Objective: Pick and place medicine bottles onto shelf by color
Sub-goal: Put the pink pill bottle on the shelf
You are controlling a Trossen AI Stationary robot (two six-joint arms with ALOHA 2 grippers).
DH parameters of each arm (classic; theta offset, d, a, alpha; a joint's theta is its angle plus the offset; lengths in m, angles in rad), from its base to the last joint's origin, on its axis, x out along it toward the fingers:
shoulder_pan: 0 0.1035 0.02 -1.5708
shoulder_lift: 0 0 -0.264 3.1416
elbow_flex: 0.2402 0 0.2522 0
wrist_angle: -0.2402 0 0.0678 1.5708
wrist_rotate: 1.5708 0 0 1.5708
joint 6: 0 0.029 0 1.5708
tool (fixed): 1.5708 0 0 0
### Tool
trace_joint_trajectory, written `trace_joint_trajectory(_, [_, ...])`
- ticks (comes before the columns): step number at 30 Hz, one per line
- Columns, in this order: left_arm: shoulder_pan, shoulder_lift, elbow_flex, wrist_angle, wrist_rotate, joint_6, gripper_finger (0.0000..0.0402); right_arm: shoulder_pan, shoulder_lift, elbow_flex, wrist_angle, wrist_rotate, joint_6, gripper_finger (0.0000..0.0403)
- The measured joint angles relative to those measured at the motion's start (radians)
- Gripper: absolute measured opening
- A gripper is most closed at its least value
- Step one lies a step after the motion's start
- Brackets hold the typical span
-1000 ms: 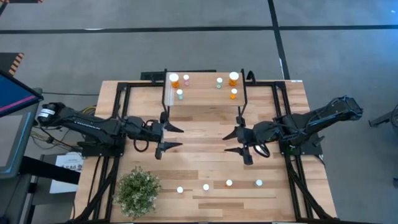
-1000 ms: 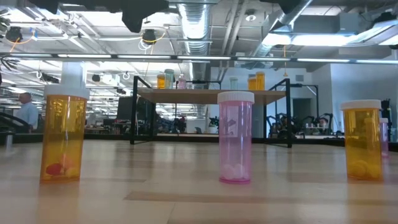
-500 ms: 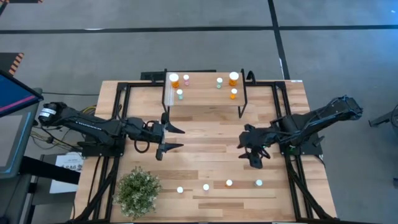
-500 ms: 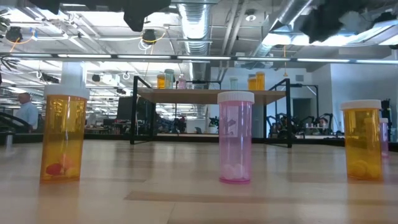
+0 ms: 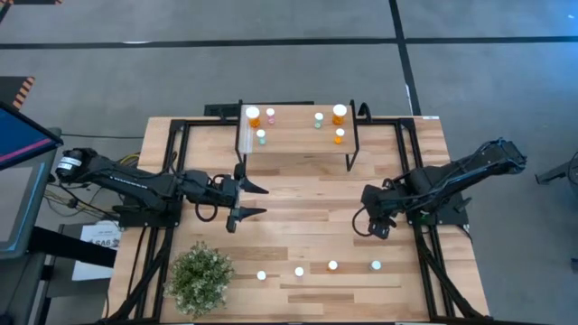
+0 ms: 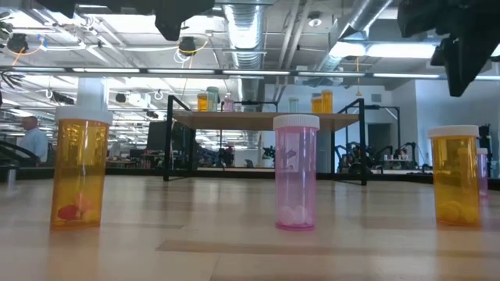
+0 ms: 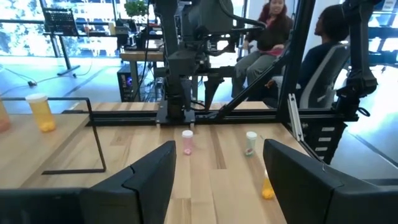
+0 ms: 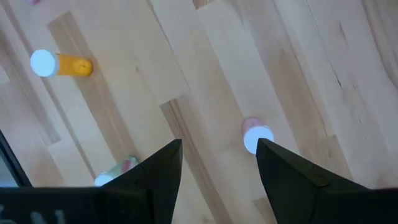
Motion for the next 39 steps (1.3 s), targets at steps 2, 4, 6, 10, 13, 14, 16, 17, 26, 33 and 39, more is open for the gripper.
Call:
trace_joint_trajectory(2, [-0.001,0.0,0.0,0.0,0.0,-0.001,0.0231,0.0,0.0,0.0,0.002,0.008,-0.002,0.0228])
trace_joint_trajectory(4, [-0.001,0.0,0.0,0.0,0.002,-0.002,0.0231,0.0,0.0,0.0,0.001,0.035,-0.003,0.0228])
trace_joint_trajectory(6, [-0.001,0.0,0.0,0.0,0.006,-0.002,0.0231,-0.003,0.0,0.0,-0.009,0.065,0.009,0.0228])
trace_joint_trajectory(10, [-0.001,0.0,0.0,-0.001,0.008,-0.002,0.0231,-0.027,0.0,-0.017,-0.012,0.076,0.032,0.0228])
trace_joint_trajectory(13, [-0.001,0.0,0.0,-0.001,0.008,-0.002,0.0231,-0.051,0.0,-0.061,-0.01,0.074,0.047,0.0228])
trace_joint_trajectory(14, [-0.001,0.0,0.0,-0.001,0.008,-0.002,0.0231,-0.061,0.0,-0.078,-0.007,0.069,0.049,0.0228])
trace_joint_trajectory(16, [-0.001,0.0,0.0,-0.001,0.008,-0.002,0.0231,-0.078,0.0,-0.118,0.006,0.055,0.05,0.0228])
trace_joint_trajectory(17, [-0.001,0.0,0.0,-0.001,0.008,-0.002,0.0231,-0.086,0.0,-0.136,0.013,0.052,0.053,0.0228])
trace_joint_trajectory(26, [-0.001,0.0,0.0,-0.002,0.008,-0.002,0.0231,-0.105,0.0,-0.214,0.057,0.021,0.052,0.0229])
trace_joint_trajectory(33, [-0.001,0.0,0.0,-0.004,0.008,-0.002,0.0231,-0.105,0.0,-0.268,0.155,0.014,0.049,0.0255])
trace_joint_trajectory(39, [-0.001,0.0,0.0,-0.011,0.007,-0.002,0.0231,-0.105,0.0,-0.317,0.167,0.013,0.073,0.0271])
